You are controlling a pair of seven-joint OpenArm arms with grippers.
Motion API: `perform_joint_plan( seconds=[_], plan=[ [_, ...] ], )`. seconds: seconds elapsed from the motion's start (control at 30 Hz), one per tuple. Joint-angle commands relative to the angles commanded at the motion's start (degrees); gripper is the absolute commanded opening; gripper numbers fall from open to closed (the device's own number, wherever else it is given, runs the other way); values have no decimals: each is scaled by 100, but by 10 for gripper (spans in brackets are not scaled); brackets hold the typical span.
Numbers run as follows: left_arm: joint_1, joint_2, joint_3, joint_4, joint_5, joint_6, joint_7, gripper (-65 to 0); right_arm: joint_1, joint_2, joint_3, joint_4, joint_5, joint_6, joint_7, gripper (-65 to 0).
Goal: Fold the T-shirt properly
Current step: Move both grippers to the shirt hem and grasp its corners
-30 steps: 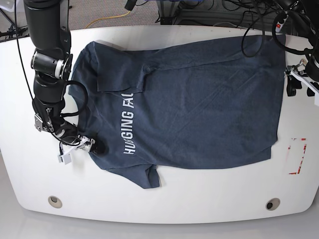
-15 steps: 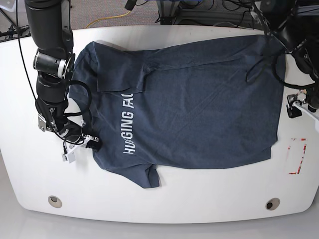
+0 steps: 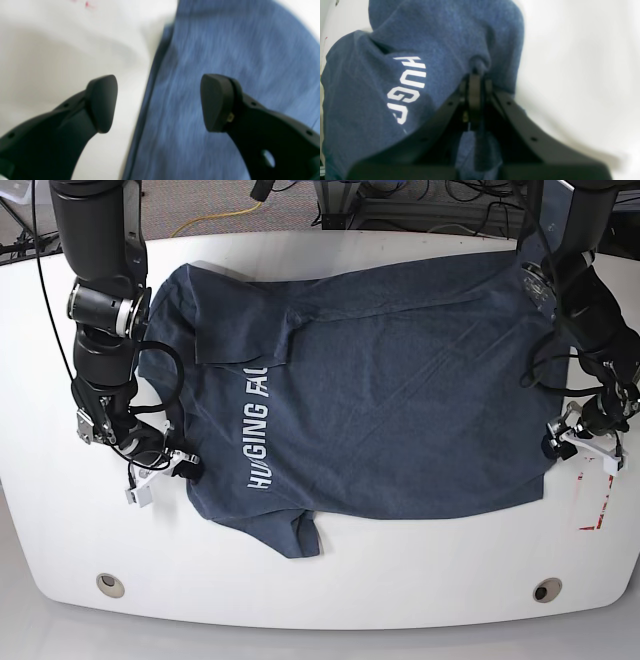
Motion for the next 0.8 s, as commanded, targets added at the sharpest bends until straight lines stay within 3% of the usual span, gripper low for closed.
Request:
perform_joint_plan(
  seconds=[0.17,0.43,0.5,0.63,0.7,0.8],
  plan=[
    [-343,-167,440,-1037,-44,0,-492,-169,0,-9,0,0,9,0,-9,-650],
    [-484,97,677,-1231,-53,-35,-624,-183,-97,-9,9,9,18,0,-9,-650],
    [-484,123,615,-1240,-53,0,-624,-260,-105,-9,9,9,18,0,-9,-650],
    [-466,123,484,-1257,-18,0,-879,-526,-114,0,9,9,18,0,0,-650],
    [-396,132,536,-1266,0,0,-1055,-619,-185,18,9,18,18,0,0,-650],
    [-343,132,695,-1248,-26,0,-1187,-637,-237,18,9,273,18,0,-9,-650]
  ],
)
